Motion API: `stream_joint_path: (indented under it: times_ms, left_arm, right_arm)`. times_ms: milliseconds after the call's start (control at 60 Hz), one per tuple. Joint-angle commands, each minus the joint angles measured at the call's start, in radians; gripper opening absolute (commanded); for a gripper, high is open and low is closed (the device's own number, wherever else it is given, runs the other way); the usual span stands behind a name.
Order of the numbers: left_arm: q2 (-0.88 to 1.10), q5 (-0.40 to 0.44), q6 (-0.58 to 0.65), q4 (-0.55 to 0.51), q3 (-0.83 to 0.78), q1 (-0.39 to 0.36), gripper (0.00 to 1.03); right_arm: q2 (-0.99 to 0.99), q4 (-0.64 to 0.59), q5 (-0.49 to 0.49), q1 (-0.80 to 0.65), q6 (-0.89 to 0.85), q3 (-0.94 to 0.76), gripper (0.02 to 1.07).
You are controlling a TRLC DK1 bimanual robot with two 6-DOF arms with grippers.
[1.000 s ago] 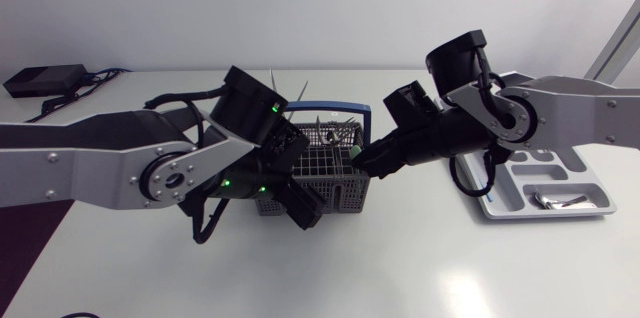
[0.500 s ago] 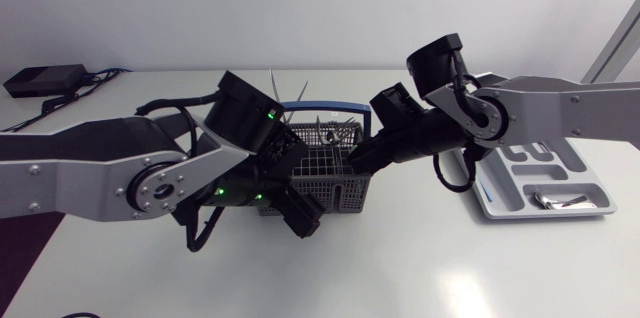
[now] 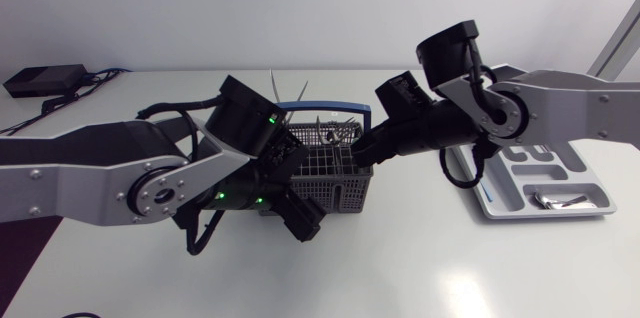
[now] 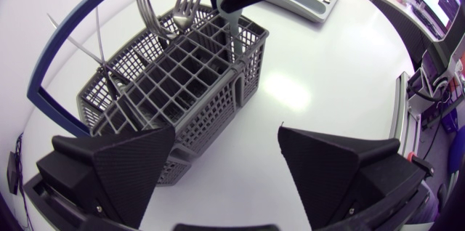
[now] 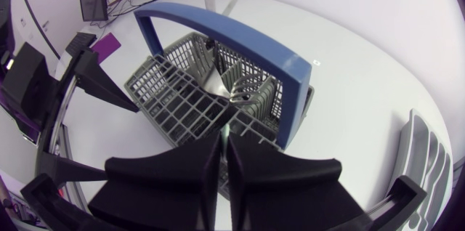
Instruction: Sort the cutlery from the basket into the organizer compartments.
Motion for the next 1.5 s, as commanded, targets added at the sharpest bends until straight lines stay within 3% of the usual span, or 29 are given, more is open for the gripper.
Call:
stream_joint_path:
  times_ms: [0, 333, 900, 1083, 1267, 1483]
  left_arm:
    - [-0.005, -0.008, 0.006, 0.013, -0.017, -0.007, 0.98]
    - [-0.001, -0.008, 0.004, 0.018, -0.02, 0.002, 0.98]
    - [0.025, -0.015, 0.004, 0.018, -0.016, 0.01, 0.98]
    - [0.022, -0.015, 0.004, 0.018, -0.017, 0.011, 0.98]
    - [0.021, -0.015, 0.004, 0.018, -0.014, 0.013, 0.98]
    - [0.021, -0.016, 0.006, 0.018, -0.013, 0.014, 0.98]
  right_arm:
    - [-0.05, 0.012, -0.01, 0.011, 0.021, -0.035, 0.08]
    - [-0.113, -0.06, -0.191, -0.027, 0.056, 0.021, 0.08]
    - [-0.34, -0.265, -0.338, -0.164, 0.058, 0.089, 0.08]
    - [-0.433, -0.35, -0.353, -0.34, -0.016, 0.032, 0.08]
    - [-0.501, -0.418, -0.336, -0.607, -0.168, -0.04, 0.08]
    - [-0.452, -0.409, -0.278, -0.855, -0.332, -0.103, 0.08]
